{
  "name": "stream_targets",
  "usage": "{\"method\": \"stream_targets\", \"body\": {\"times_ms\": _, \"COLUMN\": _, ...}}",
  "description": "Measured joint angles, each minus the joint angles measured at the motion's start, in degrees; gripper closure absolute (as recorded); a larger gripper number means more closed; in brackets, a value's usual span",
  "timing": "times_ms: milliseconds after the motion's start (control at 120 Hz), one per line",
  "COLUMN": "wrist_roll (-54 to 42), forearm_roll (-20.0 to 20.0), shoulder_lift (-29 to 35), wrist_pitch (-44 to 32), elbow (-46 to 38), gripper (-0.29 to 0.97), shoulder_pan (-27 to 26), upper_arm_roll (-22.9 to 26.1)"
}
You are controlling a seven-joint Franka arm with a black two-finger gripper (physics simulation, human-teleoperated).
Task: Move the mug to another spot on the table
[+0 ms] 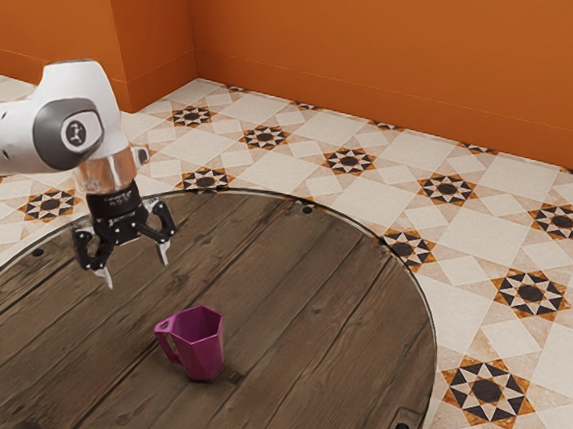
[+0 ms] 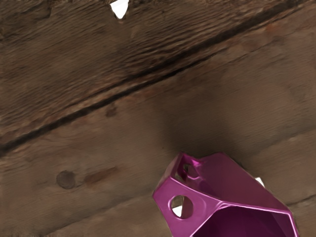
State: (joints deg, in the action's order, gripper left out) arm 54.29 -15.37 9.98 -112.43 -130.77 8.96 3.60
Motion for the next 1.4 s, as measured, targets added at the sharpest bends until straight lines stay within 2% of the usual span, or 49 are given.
{"method": "stream_targets", "body": {"times_ms": 183, "wrist_roll": 10.02, "forearm_roll": -0.6, "shoulder_lift": -1.56, "wrist_pitch": -5.4, "elbow": -2.76, "gripper": 0.0, "shoulder_pan": -1.07, "upper_arm_roll": -0.16}}
{"method": "stream_targets", "body": {"times_ms": 342, "wrist_roll": 18.55, "forearm_roll": -4.27, "shoulder_lift": 0.0, "wrist_pitch": -12.3, "elbow": -9.75, "gripper": 0.0, "shoulder_pan": -2.21, "upper_arm_roll": -0.05}}
{"method": "stream_targets", "body": {"times_ms": 542, "wrist_roll": 28.13, "forearm_roll": -6.88, "shoulder_lift": -0.04, "wrist_pitch": -17.69, "elbow": -12.32, "gripper": 0.0, "shoulder_pan": -2.29, "upper_arm_roll": -0.08}}
{"method": "stream_targets", "body": {"times_ms": 925, "wrist_roll": 39.96, "forearm_roll": -7.08, "shoulder_lift": -3.29, "wrist_pitch": -20.6, "elbow": -12.69, "gripper": 0.0, "shoulder_pan": -3.72, "upper_arm_roll": 1.1}}
{"method": "stream_targets", "body": {"times_ms": 1400, "wrist_roll": 46.97, "forearm_roll": -6.77, "shoulder_lift": -6.37, "wrist_pitch": -22.3, "elbow": -12.44, "gripper": 0.0, "shoulder_pan": -4.28, "upper_arm_roll": 1.4}}
